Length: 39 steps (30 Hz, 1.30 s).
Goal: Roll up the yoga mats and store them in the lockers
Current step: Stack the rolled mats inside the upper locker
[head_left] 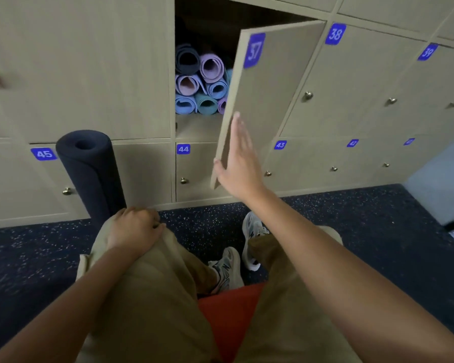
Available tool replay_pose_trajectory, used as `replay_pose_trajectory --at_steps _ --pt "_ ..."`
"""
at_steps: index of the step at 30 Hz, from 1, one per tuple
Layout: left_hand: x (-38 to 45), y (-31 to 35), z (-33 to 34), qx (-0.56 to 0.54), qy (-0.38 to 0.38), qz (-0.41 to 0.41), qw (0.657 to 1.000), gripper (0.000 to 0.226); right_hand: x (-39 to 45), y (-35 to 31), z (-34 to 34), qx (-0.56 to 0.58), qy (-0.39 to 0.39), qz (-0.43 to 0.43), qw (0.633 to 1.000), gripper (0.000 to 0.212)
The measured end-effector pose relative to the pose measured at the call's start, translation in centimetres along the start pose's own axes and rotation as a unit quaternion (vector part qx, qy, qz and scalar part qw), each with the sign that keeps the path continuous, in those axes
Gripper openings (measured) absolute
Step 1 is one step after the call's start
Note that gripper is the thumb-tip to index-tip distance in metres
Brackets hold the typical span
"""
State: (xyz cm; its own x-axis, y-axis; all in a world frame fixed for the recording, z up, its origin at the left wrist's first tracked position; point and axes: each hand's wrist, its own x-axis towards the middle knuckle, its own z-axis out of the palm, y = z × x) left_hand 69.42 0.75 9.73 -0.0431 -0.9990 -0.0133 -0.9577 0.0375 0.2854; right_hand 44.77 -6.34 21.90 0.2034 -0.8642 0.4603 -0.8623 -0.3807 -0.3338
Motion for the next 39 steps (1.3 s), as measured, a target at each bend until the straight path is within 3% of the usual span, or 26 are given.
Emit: replay_pose_trajectory --at_steps 7,18,26,30,34,39 --pt "0.2 -0.5 0.0 -0.034 0.027 -0.015 0.999 0.021 8.8 -2.3 5.5 -0.066 -0.119 -0.034 0.99 0.103" --pt "1.6 -1.2 0.4 -0.075 0.042 -0.018 0.996 0.024 18.4 -1.6 9.0 -0.18 -0.173 -0.054 0.967 0.096" --pt "1.9 -0.9 0.5 -0.087 0.061 -0.022 0.994 0.027 22.8 -1.6 9.5 -0.238 -0.256 -0.052 0.936 0.117" --pt "2.5 -1.1 -0.5 -0.124 0.08 -0.024 0.989 0.03 22.7 -1.4 9.4 -0.231 -0.247 -0.065 0.939 0.117" --pt "5.5 -2.9 -4.1 -0.072 0.175 -0.009 0.982 0.032 22.5 -1.2 8.5 -0.214 -0.243 -0.08 0.943 0.11" --pt "10.3 -5.9 -11.0 0.026 0.351 -0.001 0.936 0.033 20.4 0.1 7.5 -0.202 -0.245 -0.105 0.943 0.106"
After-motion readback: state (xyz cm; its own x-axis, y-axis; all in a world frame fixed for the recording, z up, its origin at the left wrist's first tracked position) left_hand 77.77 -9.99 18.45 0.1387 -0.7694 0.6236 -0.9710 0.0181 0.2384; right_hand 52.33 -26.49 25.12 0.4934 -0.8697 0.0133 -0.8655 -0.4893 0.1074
